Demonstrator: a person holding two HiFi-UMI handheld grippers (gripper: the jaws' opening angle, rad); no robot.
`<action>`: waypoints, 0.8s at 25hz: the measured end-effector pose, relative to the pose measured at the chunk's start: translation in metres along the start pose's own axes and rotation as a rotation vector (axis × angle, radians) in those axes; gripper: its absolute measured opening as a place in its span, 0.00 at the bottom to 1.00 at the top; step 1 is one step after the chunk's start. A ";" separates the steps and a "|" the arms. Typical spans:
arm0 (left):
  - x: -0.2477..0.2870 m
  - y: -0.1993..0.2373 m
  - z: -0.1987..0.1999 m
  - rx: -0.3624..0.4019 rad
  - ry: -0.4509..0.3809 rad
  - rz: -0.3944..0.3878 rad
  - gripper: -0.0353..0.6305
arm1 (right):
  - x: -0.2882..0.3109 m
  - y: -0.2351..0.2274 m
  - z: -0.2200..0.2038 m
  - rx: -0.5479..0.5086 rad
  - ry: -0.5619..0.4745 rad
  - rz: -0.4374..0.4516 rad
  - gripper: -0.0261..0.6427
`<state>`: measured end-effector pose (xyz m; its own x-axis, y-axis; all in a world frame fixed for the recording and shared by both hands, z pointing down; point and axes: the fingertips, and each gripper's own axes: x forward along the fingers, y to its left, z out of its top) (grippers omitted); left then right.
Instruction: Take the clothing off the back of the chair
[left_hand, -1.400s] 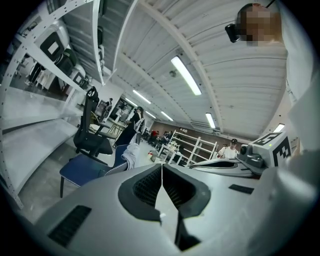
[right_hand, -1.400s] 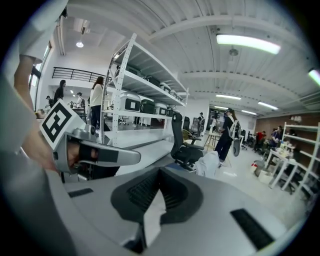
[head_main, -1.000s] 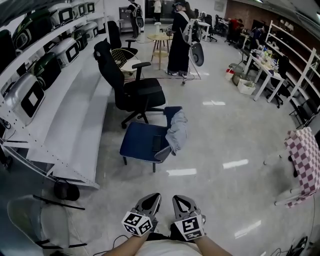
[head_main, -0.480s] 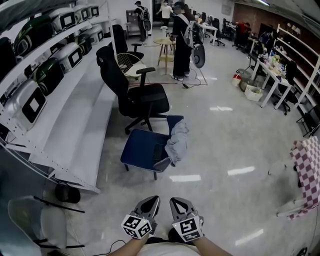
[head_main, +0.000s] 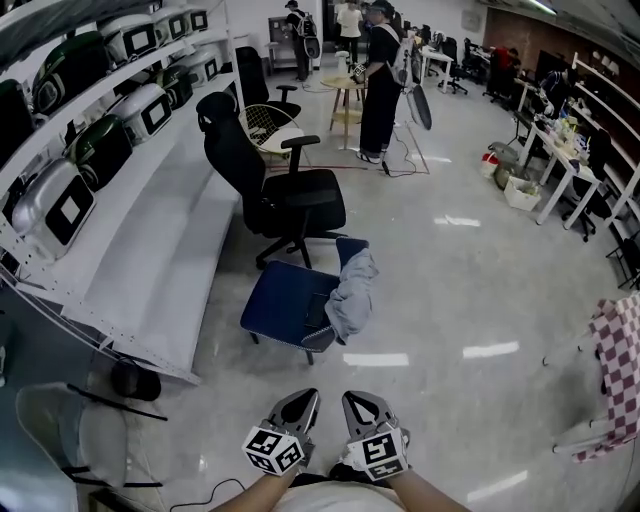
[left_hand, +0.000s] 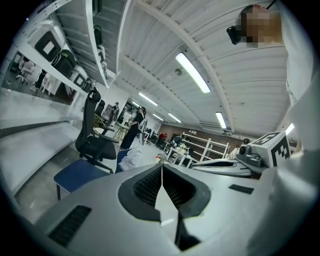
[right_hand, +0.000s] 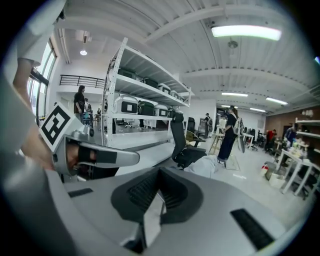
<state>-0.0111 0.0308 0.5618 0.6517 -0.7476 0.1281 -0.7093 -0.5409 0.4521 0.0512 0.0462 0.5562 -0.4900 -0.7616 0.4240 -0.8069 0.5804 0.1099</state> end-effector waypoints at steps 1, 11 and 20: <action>0.005 -0.001 0.000 0.002 -0.003 0.008 0.07 | 0.001 -0.006 0.000 0.000 -0.001 0.007 0.06; 0.029 -0.001 0.006 0.011 -0.048 0.127 0.07 | 0.007 -0.043 -0.006 -0.013 -0.039 0.088 0.06; 0.033 0.000 0.012 0.027 -0.059 0.182 0.07 | 0.010 -0.049 -0.002 -0.012 -0.055 0.131 0.06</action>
<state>0.0066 0.0016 0.5554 0.4959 -0.8548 0.1529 -0.8214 -0.4047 0.4020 0.0864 0.0108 0.5572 -0.6082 -0.6938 0.3856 -0.7313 0.6787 0.0678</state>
